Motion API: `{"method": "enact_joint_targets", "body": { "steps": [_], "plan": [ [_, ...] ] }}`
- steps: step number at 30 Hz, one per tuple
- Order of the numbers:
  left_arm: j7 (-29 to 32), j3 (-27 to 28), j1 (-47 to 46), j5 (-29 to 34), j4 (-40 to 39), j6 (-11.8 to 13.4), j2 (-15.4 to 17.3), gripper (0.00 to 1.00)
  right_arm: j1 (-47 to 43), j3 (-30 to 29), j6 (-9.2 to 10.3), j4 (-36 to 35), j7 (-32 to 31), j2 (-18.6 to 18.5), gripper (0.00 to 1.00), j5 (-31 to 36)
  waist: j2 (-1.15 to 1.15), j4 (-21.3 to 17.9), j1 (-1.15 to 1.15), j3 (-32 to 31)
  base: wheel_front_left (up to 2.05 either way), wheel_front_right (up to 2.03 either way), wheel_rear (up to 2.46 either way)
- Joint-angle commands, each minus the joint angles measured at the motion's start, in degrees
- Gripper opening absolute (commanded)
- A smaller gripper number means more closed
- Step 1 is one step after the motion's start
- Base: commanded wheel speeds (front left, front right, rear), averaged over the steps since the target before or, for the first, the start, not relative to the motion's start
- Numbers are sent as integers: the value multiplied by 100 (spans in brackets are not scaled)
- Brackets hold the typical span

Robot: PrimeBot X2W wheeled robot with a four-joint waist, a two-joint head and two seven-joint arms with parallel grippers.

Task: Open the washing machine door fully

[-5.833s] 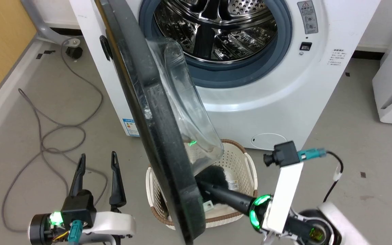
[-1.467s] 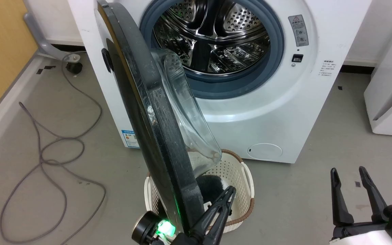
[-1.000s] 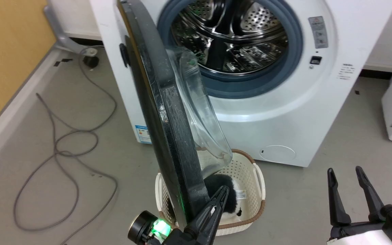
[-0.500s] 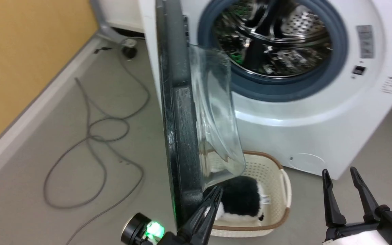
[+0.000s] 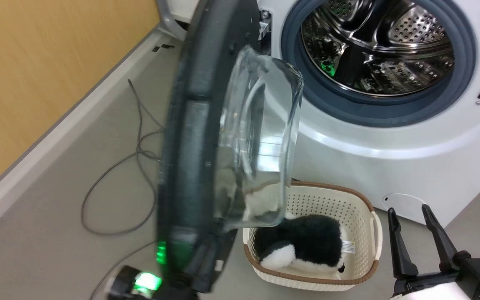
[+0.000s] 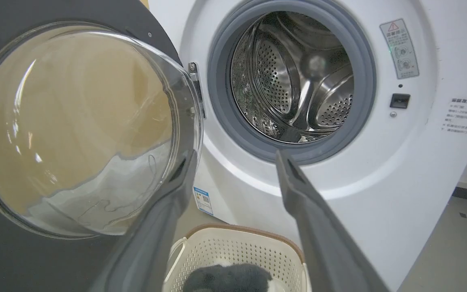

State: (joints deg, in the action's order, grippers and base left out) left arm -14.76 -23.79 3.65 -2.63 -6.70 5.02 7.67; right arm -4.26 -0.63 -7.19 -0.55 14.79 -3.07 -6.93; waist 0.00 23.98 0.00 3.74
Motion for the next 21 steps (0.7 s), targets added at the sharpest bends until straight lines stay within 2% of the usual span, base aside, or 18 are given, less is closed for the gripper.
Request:
{"method": "enact_joint_targets", "body": {
  "steps": [1,12,21],
  "plan": [
    [-24,142,49,1,1,79,67,0,33,13,-30,-9,21,19,100,63,0,22,0,33,0,0,0],
    [-24,1398,44,-323,59,498,275,0,128,67,-30,-28,21,19,100,164,0,-41,0,249,0,0,0],
    [-24,2455,-199,-760,448,470,208,0,245,51,-30,-50,21,19,100,266,0,-198,0,454,0,0,0]
  ]
}}
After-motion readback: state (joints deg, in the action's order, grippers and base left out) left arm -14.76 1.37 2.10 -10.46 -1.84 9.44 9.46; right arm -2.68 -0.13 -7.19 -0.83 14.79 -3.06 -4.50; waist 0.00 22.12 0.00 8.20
